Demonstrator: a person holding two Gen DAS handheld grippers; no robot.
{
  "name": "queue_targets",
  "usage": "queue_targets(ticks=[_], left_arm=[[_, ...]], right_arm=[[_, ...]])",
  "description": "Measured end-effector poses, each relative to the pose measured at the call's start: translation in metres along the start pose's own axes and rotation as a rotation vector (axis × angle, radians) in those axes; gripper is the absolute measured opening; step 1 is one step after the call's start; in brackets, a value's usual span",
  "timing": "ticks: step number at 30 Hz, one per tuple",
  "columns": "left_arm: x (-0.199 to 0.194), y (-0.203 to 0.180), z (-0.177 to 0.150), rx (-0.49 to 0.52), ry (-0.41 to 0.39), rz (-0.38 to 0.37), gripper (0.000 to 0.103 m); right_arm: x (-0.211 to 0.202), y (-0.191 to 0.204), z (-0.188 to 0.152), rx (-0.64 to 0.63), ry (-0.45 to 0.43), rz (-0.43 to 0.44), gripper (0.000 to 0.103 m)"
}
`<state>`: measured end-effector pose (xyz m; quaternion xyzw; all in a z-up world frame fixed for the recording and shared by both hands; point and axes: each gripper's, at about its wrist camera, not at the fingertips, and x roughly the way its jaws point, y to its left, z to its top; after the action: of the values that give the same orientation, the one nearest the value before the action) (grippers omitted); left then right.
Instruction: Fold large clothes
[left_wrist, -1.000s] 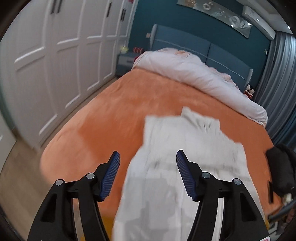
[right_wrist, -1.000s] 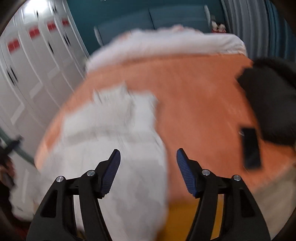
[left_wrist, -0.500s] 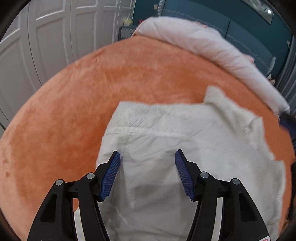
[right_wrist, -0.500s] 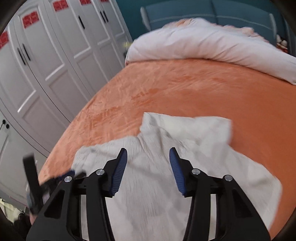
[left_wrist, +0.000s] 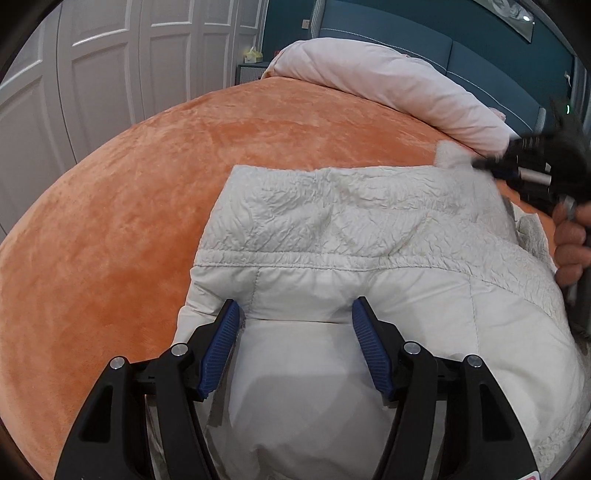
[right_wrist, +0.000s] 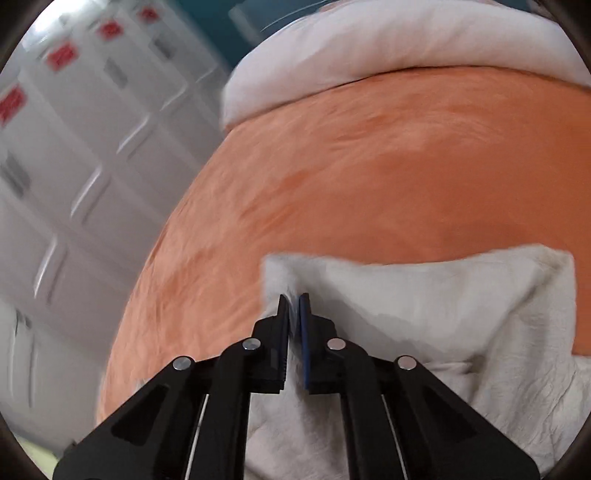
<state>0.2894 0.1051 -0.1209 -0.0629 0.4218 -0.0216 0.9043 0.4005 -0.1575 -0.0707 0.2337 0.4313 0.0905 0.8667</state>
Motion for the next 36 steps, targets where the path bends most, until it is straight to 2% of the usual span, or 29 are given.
queue_targets(ticks=[1,2,4,5,6,8,10,13,15,16,19,22,24,27,29,31,32,33,35,36], left_arm=[[0.001,-0.001,0.0,0.004,-0.001,0.003,0.061],[0.001,-0.001,0.0,0.007,-0.002,0.006,0.062],[0.001,-0.001,0.0,0.004,-0.001,0.005,0.061],[0.001,-0.001,0.0,0.004,0.001,0.006,0.061],[0.001,-0.001,0.0,0.005,0.001,0.007,0.061],[0.001,-0.002,0.0,0.009,0.002,0.012,0.062],[0.0,-0.003,0.002,0.01,0.006,0.015,0.062],[-0.019,-0.005,0.015,0.012,0.005,0.013,0.061],[-0.041,-0.015,0.027,0.01,-0.044,-0.033,0.061],[-0.058,-0.031,0.041,0.021,-0.087,-0.067,0.061],[-0.074,-0.084,0.072,0.077,-0.115,-0.173,0.061],[-0.058,-0.172,0.095,0.199,-0.064,-0.307,0.063],[-0.04,-0.216,0.096,0.269,-0.042,-0.317,0.063],[0.005,-0.273,0.086,0.342,0.024,-0.29,0.063],[0.041,-0.291,0.074,0.365,0.08,-0.215,0.06],[0.071,-0.291,0.064,0.371,0.124,-0.145,0.056],[0.079,-0.284,0.06,0.351,0.125,-0.139,0.055],[0.08,-0.274,0.058,0.317,0.106,-0.141,0.054],[0.076,-0.258,0.056,0.254,0.062,-0.107,0.042],[0.076,-0.254,0.053,0.228,0.05,-0.096,0.041]], right_arm=[[0.01,-0.007,-0.004,-0.012,0.036,-0.048,0.004],[0.02,-0.016,-0.01,-0.003,0.074,-0.059,0.001],[0.008,-0.02,-0.01,0.041,0.02,-0.048,0.006],[-0.009,-0.015,-0.008,0.04,-0.045,-0.104,0.007],[-0.029,-0.011,-0.008,0.022,-0.103,-0.108,0.006],[-0.063,-0.01,-0.015,-0.005,-0.155,-0.095,0.006],[-0.093,-0.021,-0.032,-0.036,-0.149,-0.138,0.006],[-0.124,-0.059,-0.065,-0.066,-0.111,-0.259,0.007],[-0.137,-0.085,-0.077,-0.059,-0.094,-0.298,0.007],[-0.145,-0.103,-0.084,-0.03,-0.093,-0.303,0.007],[-0.158,-0.134,-0.087,0.042,-0.11,-0.278,0.007],[-0.153,-0.14,-0.087,0.062,-0.118,-0.247,0.007],[-0.145,-0.142,-0.087,0.048,-0.105,-0.243,0.007],[-0.136,-0.142,-0.091,0.011,-0.081,-0.265,0.004],[-0.131,-0.148,-0.094,0.007,-0.074,-0.268,0.002],[-0.13,-0.158,-0.097,0.026,-0.092,-0.256,0.0],[-0.132,-0.162,-0.098,0.043,-0.106,-0.253,0.0],[-0.135,-0.167,-0.101,0.062,-0.125,-0.247,0.0],[-0.141,-0.176,-0.107,0.118,-0.181,-0.262,0.0],[-0.143,-0.18,-0.109,0.148,-0.197,-0.261,0.0]])
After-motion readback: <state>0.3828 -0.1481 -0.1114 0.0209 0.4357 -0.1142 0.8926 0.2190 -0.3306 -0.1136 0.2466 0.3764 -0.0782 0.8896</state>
